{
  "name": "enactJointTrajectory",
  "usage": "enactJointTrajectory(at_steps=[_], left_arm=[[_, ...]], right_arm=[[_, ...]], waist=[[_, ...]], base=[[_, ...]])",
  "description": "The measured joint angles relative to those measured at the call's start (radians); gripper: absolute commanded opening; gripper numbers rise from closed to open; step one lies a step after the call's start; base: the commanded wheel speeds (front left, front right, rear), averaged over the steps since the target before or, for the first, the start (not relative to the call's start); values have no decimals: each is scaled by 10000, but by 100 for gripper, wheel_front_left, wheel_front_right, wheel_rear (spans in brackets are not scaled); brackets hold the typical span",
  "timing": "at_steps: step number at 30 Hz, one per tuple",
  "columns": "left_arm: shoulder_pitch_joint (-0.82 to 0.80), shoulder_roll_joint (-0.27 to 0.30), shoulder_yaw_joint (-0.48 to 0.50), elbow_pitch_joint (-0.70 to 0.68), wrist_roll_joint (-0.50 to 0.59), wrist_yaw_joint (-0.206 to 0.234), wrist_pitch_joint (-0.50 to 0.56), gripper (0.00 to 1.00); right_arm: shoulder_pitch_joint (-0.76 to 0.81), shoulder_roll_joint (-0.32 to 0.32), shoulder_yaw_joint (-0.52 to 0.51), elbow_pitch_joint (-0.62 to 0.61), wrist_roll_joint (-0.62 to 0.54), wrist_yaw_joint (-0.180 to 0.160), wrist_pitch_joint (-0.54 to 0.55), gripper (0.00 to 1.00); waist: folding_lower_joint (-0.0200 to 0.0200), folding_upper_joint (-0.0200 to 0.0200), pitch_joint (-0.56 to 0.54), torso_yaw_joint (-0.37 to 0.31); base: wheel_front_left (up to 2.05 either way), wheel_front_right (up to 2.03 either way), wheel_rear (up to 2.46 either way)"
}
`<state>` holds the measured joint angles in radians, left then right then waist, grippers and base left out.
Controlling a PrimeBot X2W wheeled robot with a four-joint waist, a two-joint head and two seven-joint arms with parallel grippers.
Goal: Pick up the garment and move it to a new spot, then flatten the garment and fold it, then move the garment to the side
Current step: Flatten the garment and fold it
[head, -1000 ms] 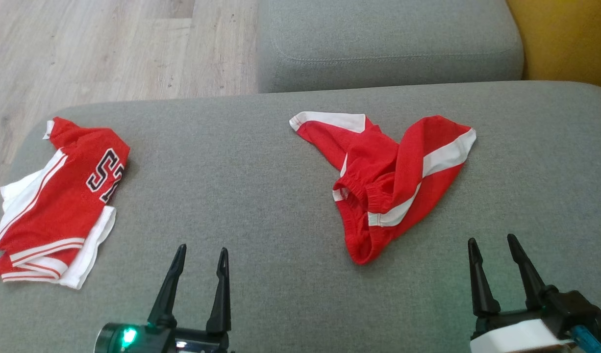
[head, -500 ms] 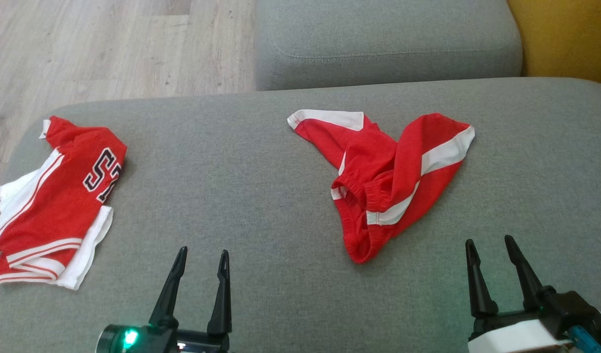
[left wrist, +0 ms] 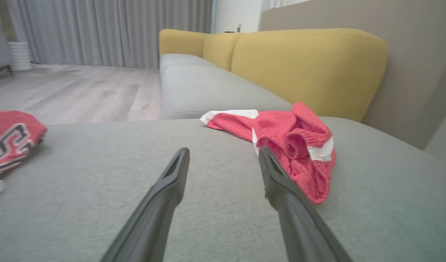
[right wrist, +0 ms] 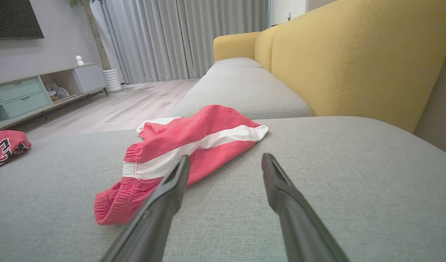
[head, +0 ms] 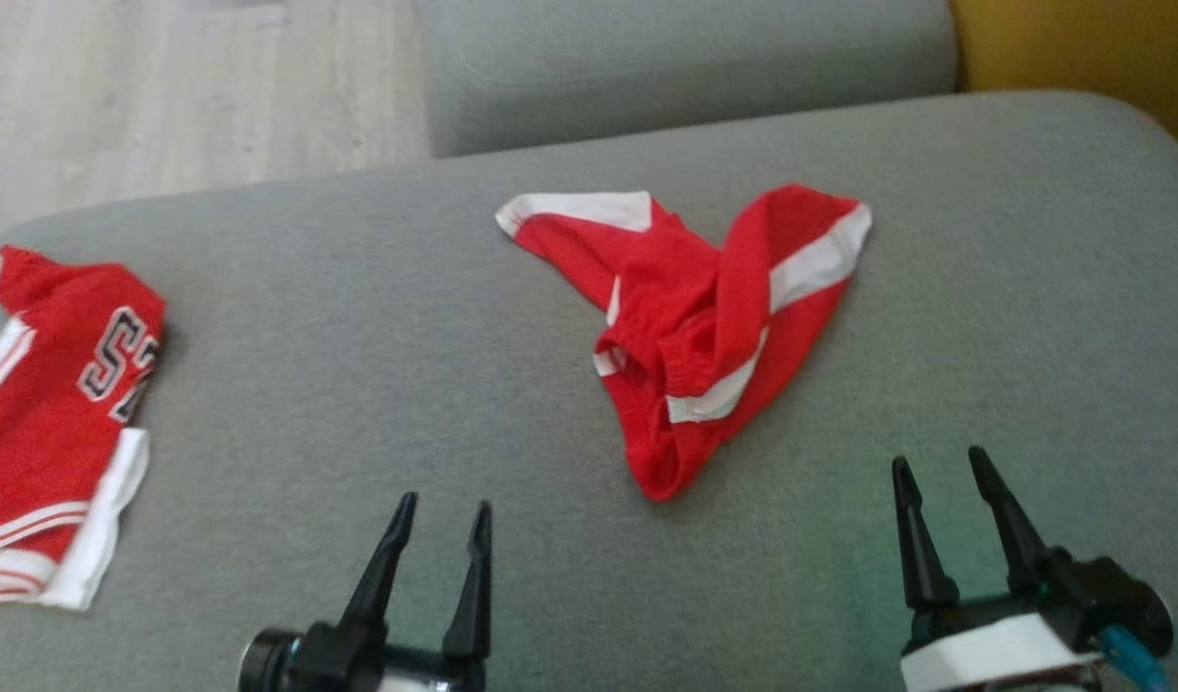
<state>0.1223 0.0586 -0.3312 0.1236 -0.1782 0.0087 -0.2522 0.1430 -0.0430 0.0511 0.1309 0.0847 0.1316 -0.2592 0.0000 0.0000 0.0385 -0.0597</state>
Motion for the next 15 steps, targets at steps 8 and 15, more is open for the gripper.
enactJointTrajectory(at_steps=[8,15], left_arm=[[-2451,-8,-1308,1356,-1703,-725,73,100],[-4108,-36,-2568,2803,-2849,-915,376,100]], right_arm=[[-772,0,159,-242,6,-2,0,100],[-1087,-2,353,-353,38,-2,0,100]], waist=[[3,0,1021,-817],[3,0,1997,-1582]], base=[[0,0,0],[0,0,0]])
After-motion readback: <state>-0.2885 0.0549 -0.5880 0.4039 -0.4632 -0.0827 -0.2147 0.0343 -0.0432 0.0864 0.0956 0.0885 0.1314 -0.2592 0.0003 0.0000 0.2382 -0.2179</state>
